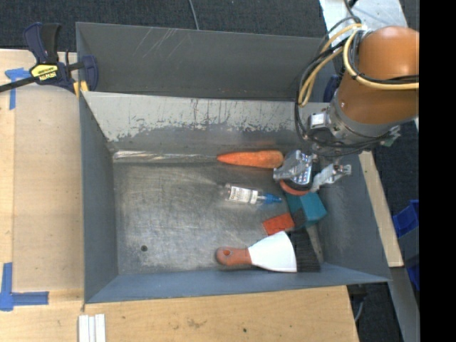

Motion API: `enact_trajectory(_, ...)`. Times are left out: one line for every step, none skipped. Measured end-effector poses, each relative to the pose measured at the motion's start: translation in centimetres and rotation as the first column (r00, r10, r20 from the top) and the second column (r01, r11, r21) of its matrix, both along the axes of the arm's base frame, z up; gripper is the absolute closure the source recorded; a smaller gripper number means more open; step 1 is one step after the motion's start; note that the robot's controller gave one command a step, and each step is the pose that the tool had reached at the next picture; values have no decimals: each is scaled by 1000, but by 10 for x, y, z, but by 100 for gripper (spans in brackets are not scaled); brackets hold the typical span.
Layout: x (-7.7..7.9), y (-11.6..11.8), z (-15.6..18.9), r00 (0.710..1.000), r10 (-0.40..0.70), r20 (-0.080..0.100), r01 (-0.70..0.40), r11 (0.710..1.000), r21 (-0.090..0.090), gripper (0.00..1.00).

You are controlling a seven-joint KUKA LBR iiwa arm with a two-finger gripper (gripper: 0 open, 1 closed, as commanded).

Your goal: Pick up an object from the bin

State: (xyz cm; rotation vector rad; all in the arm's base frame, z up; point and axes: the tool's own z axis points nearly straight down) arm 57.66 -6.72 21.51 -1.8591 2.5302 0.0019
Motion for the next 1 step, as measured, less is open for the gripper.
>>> enact_trajectory(0,-8,35,993,121,6,-121,993,-3,100)
